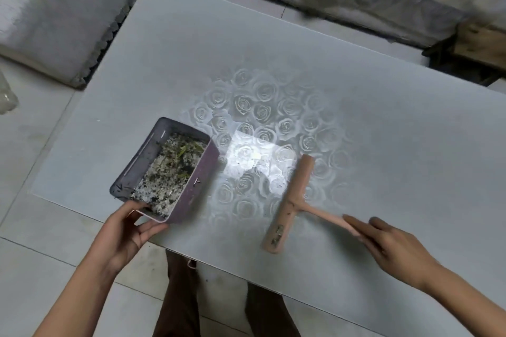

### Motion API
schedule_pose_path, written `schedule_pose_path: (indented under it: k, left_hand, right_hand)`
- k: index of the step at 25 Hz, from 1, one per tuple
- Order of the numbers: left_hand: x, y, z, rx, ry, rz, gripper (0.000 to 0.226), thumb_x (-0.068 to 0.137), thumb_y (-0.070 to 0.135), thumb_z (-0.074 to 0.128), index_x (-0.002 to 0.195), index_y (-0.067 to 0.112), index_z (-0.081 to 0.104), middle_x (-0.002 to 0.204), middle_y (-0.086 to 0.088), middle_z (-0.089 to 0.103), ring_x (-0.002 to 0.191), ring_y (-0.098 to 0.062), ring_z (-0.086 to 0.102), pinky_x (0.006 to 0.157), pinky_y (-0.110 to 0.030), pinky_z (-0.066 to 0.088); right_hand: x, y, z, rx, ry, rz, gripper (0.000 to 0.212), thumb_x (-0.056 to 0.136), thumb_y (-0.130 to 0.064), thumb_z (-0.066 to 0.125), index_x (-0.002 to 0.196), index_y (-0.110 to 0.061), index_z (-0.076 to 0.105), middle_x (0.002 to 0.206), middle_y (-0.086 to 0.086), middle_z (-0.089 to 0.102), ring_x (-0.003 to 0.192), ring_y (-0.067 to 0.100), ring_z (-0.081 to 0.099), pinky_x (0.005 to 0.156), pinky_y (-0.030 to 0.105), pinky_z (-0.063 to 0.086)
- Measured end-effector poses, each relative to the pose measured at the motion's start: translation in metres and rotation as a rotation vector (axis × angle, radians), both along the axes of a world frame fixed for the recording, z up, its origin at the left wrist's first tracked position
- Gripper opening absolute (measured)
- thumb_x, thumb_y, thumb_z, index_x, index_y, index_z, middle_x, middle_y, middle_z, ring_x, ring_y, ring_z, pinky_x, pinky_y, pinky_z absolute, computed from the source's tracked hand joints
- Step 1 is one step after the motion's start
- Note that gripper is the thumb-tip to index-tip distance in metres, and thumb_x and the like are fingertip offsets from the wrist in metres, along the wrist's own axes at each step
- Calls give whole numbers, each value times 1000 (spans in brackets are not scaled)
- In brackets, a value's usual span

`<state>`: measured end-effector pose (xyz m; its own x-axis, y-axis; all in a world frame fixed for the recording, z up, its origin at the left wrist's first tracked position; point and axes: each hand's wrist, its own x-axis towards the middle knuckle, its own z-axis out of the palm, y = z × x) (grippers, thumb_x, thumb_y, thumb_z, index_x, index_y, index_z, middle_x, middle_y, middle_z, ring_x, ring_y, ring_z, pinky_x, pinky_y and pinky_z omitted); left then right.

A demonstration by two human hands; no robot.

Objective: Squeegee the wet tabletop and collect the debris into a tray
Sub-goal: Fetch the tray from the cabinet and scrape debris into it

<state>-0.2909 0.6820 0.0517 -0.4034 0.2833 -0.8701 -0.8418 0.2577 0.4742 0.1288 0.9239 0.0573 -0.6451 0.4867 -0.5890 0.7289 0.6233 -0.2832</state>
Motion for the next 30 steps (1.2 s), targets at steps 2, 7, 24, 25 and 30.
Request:
schedule_pose_path:
  k: [2,7,24,25,30]
  left_hand:
    - [10,1,0,-10,6,21,13,91,6,43,88,10,55,90,-5,54,62,-35,70,56,-40,60]
    - [44,-7,7,-21,0,55,12,91,8,44,86,10,55,87,-6,55,63,-36,70,56,-40,60]
    - [49,-48,22,-73,72,91,9,92,9,47,88,9,54,83,-8,49,56,-33,69,51,-36,59]
    - [49,-49,20,-69,72,106,9,92,9,47,86,9,54,82,-8,48,56,-33,69,50,-36,59]
    - [45,-56,17,-47,58,154,7,91,9,48,88,9,54,83,-7,50,56,-33,69,49,-37,59]
  right_hand:
    - [45,3,11,-29,-54,-33,48,98,-42,29,145,-48,22,91,-15,40,73,10,53,62,23,43]
    - [24,-23,-3,6,-193,140,67,93,-24,39,148,-46,9,108,-6,43,83,23,59,63,32,41]
    - [-78,-18,-8,85,-79,235,56,94,-31,35,141,-54,16,86,-7,39,86,23,58,62,30,37]
    - [-115,-21,-16,82,-39,260,54,94,-30,36,142,-50,21,91,-2,43,91,27,59,63,31,36]
    - [-140,16,-1,103,38,378,38,97,-43,30,133,-53,33,88,-5,49,89,25,58,63,33,39]
